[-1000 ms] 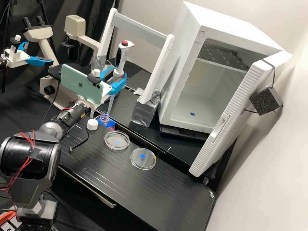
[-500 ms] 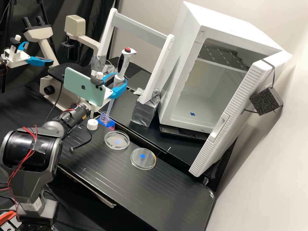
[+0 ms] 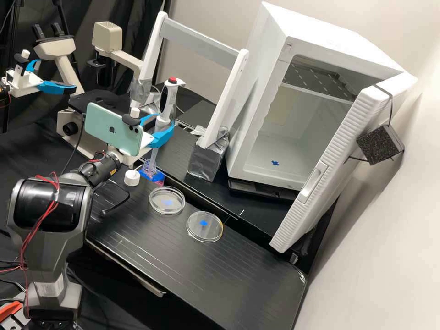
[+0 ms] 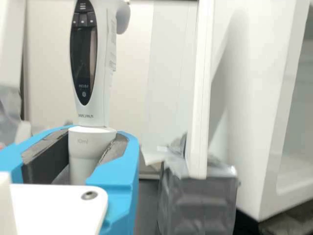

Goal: Use the pipette

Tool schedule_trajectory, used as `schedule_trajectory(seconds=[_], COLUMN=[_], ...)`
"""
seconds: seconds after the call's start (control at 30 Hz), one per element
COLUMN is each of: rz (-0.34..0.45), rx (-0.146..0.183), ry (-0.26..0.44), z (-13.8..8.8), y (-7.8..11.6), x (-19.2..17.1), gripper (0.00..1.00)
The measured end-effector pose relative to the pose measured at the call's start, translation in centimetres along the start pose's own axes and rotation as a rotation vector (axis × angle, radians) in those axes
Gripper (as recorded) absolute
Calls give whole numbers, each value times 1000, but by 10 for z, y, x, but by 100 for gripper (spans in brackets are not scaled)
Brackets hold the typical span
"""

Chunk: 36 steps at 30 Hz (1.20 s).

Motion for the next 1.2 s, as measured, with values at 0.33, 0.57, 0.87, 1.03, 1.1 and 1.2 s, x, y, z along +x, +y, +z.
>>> schedule_trajectory(seconds=[0.33, 0.57, 0.87, 1.03, 1.1, 1.2], rz=[-38, -34, 13, 54, 77, 109], rx=[-26, -7, 35, 55, 70, 84], ry=[-59, -57, -20, 18, 38, 62], z=[14, 13, 3, -7, -13, -20], y=[-16, -15, 4, 21, 30, 40], x=[6, 5, 1, -5, -6, -8], gripper=[0, 0, 0, 0, 0, 0])
